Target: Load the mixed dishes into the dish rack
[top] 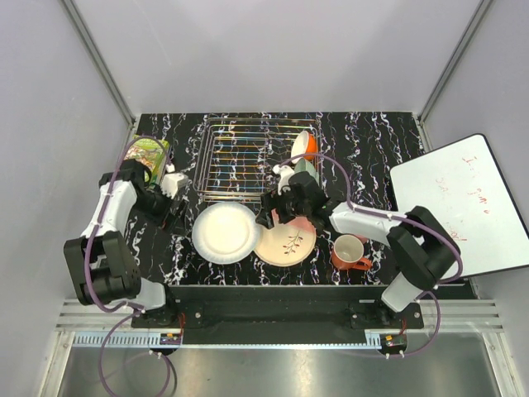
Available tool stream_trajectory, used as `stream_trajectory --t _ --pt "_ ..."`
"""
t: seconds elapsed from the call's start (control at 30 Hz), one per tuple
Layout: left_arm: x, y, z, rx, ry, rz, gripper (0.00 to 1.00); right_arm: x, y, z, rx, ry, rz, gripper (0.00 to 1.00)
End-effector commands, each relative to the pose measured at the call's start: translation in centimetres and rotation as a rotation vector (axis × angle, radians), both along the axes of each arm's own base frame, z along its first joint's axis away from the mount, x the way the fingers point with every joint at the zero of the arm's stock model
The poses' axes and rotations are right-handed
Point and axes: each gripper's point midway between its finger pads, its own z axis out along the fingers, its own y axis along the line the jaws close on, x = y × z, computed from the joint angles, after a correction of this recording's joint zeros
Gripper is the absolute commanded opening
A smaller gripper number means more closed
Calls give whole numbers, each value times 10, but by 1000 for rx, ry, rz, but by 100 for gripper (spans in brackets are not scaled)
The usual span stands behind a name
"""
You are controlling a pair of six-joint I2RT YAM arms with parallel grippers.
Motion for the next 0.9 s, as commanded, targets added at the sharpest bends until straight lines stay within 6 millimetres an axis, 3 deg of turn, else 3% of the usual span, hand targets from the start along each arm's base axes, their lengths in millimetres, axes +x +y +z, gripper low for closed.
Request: stream_trajectory --t 0.0,0.27,0.53,0.87 --pt "9 3 -16 19 -25 -60 99 -1 17 -9 -13 4 69 91" --pt "9 -7 -37 58 -20 -126 99 1 37 -35 -38 44 100 89" --pt "7 -14 -62 89 7 -169 99 -13 45 -52 -55 67 130 84" --pt "15 -40 -71 85 6 -213 99 -31 52 -59 -87 48 165 75"
